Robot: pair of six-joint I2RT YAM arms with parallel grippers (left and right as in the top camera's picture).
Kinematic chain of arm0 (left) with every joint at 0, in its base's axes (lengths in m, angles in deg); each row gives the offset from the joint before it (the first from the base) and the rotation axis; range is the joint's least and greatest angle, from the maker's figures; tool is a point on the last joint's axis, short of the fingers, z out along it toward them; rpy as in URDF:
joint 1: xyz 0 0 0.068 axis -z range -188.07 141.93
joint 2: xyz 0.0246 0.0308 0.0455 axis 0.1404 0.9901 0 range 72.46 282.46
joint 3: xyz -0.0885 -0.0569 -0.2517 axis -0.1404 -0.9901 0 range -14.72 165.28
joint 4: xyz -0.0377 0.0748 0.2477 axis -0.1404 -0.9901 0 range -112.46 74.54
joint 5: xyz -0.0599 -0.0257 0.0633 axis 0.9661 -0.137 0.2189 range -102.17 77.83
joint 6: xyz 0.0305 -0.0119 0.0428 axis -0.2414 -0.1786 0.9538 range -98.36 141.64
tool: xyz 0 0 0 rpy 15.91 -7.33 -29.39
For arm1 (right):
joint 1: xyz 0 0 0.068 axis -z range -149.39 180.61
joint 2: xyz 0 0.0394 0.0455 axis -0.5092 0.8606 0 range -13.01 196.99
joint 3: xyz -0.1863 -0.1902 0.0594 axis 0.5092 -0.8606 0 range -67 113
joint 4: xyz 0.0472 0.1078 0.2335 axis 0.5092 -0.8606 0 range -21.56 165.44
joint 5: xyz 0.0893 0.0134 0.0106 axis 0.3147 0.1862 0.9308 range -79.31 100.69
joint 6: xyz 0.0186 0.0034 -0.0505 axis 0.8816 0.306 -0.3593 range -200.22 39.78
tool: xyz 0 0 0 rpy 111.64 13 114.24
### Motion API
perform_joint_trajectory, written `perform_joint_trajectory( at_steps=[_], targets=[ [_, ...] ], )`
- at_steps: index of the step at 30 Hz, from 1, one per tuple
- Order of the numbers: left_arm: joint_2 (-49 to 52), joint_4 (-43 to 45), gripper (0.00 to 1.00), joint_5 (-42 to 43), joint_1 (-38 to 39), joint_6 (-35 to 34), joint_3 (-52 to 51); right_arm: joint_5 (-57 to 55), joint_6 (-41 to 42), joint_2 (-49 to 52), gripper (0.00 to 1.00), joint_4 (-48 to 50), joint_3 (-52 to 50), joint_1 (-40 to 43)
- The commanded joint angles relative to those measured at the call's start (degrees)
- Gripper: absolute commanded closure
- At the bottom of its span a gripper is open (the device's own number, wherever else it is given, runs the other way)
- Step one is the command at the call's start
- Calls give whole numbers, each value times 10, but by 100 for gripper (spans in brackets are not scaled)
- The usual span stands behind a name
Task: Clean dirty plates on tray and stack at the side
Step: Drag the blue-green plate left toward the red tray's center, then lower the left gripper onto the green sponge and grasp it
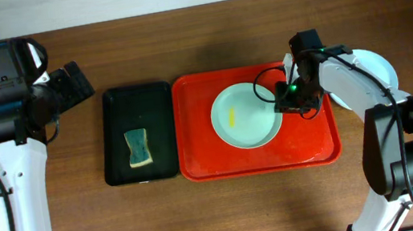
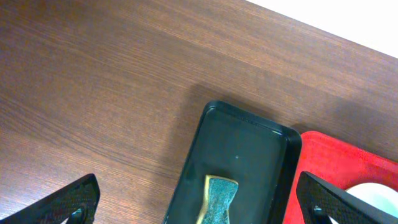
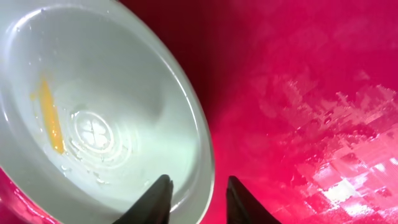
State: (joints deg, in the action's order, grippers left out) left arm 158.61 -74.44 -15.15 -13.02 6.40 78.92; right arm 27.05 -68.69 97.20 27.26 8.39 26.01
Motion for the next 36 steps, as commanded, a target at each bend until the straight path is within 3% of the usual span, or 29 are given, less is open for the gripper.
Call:
perform_joint_trajectory(
  at_steps=[1, 2, 9, 11, 14, 17, 22, 27, 36],
  targets=[
    [3, 1, 1, 4, -2, -5, 2, -8, -2, -11, 57, 9, -6, 1],
    [3, 0, 1, 4, -2, -5, 2, -8, -2, -11, 57, 9, -6, 1],
    [3, 0, 1, 4, -2, -5, 2, -8, -9, -11, 92, 9, -9, 1],
    [3, 1, 1, 4, -2, -5, 2, -14, -8, -11, 95, 9, -9, 1],
    [3, 0, 1, 4, -2, -5, 2, -16, -8, -11, 91, 9, -9, 1],
    [3, 0, 1, 4, -2, -5, 2, -17, -9, -11, 79, 8, -9, 1],
    [3, 0, 1, 4, -2, -5, 2, -20, -8, -11, 79, -6, -9, 1],
    [3, 0, 1, 4, -2, -5, 2, -20, -8, -11, 60, -3, -9, 1],
    [3, 0, 1, 4, -2, -5, 2, -20, -8, -11, 55, 5, -9, 1]
  ],
)
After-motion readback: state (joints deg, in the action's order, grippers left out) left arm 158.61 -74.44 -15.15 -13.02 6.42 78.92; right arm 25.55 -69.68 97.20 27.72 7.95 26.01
